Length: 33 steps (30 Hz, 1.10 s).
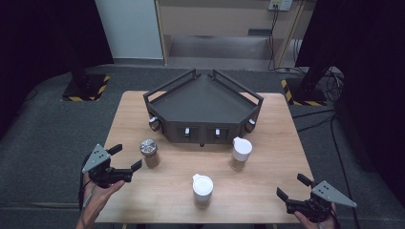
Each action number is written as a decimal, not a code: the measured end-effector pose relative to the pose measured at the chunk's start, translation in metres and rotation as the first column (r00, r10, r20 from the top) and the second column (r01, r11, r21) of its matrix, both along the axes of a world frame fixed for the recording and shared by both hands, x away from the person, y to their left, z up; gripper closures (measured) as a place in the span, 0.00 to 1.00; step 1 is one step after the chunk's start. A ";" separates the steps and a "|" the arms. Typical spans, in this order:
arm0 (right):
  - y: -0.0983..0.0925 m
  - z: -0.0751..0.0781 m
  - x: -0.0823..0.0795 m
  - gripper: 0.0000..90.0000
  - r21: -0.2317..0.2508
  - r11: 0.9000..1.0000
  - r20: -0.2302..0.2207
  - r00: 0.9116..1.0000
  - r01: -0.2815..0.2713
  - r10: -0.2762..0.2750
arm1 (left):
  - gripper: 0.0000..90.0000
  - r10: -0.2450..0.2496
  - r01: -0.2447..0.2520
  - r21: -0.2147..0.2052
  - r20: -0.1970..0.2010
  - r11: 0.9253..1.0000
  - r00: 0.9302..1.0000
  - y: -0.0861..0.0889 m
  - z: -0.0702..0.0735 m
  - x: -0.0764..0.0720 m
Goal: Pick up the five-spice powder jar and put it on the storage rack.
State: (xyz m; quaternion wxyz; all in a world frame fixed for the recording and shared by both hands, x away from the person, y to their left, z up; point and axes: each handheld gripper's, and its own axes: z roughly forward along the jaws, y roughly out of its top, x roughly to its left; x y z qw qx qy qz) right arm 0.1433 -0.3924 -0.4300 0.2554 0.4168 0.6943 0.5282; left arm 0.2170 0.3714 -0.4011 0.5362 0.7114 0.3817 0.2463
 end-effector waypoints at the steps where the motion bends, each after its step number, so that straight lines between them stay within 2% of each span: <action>1: 0.000 0.000 0.000 0.03 0.000 1.000 0.000 1.000 0.000 0.000 | 0.01 -0.002 0.002 0.001 -0.004 1.000 1.000 0.000 0.000 0.003; 17: -0.001 0.000 0.000 0.04 0.000 1.000 0.001 1.000 -0.003 0.003 | 0.02 -0.008 0.008 -0.011 -0.040 1.000 0.999 -0.011 -0.016 0.036; 30: 0.000 0.000 0.000 0.04 -0.001 1.000 -0.001 1.000 -0.005 0.005 | 0.03 -0.021 0.018 -0.048 -0.065 0.999 0.998 -0.017 -0.036 0.060; 33: -0.001 0.000 0.001 0.04 0.002 1.000 -0.004 1.000 -0.004 0.004 | 0.05 -0.026 0.023 -0.043 -0.068 0.999 0.997 -0.019 -0.040 0.065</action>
